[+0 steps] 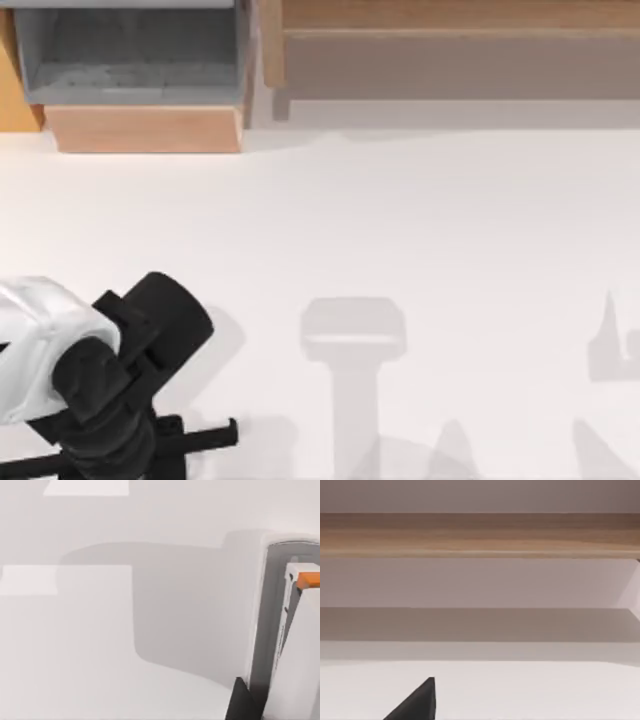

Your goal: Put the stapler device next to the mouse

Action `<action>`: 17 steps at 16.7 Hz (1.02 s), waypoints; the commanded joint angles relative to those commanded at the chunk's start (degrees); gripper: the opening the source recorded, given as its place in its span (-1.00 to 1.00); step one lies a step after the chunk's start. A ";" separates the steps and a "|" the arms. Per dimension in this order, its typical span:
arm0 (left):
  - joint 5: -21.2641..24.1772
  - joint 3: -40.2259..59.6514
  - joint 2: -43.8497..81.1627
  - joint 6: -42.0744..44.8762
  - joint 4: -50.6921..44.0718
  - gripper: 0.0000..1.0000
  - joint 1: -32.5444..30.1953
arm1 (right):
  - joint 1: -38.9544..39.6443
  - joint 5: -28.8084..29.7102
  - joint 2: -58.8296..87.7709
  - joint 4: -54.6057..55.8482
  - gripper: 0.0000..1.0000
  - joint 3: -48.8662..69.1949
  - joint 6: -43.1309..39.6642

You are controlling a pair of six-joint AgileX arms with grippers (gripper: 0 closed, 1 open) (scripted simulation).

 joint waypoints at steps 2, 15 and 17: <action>0.00 0.00 0.00 0.00 0.00 -1.00 0.00 | 0.00 0.00 0.00 0.00 1.00 0.00 0.00; -0.01 4.27 -4.13 -0.01 -8.64 -1.00 -0.04 | 0.00 0.00 0.00 0.00 1.00 0.00 0.00; -0.02 4.91 -3.62 0.75 -8.85 -1.00 0.60 | 0.00 0.00 0.00 0.00 1.00 0.00 0.00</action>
